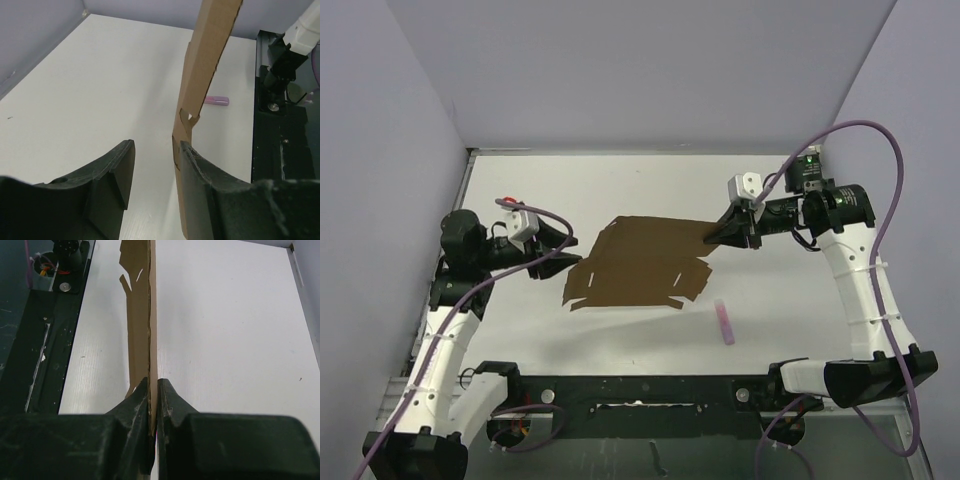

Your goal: Fold the paper box

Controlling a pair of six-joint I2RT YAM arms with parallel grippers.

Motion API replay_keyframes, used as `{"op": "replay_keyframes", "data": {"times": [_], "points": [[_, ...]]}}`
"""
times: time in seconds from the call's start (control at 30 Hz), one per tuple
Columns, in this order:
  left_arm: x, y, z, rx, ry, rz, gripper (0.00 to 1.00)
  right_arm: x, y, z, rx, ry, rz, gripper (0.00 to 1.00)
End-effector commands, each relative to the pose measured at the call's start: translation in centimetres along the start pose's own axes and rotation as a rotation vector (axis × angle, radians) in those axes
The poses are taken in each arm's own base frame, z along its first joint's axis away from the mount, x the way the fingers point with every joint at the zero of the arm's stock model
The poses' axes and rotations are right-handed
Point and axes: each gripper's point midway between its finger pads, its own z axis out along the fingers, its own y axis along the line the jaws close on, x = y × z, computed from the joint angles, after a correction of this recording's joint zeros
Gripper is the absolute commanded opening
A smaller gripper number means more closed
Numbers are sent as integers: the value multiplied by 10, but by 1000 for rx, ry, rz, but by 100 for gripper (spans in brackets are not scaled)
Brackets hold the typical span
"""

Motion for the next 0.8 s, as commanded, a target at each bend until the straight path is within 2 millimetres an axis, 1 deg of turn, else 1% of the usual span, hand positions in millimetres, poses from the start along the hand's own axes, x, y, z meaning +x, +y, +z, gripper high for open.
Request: {"op": "replay_keyframes", "data": {"times": [0.0, 0.03, 0.1, 0.33, 0.57, 0.77], "points": [[-7, -17, -4, 46, -48, 135, 39, -28, 9, -6, -13, -49, -88, 0], [-8, -18, -4, 46, -51, 139, 39, -30, 10, -6, -16, -56, -89, 0], [0, -19, -3, 52, -47, 120, 39, -32, 11, -6, -21, -63, -88, 0], [-2, -18, 1, 79, -67, 93, 39, -33, 14, -3, -35, -73, -81, 0], [-1, -24, 6, 133, -89, 59, 40, -34, 15, 2, -54, -82, -71, 0], [0, -34, 9, 200, -88, 34, 40, -34, 15, 2, -53, -79, -74, 0]]}}
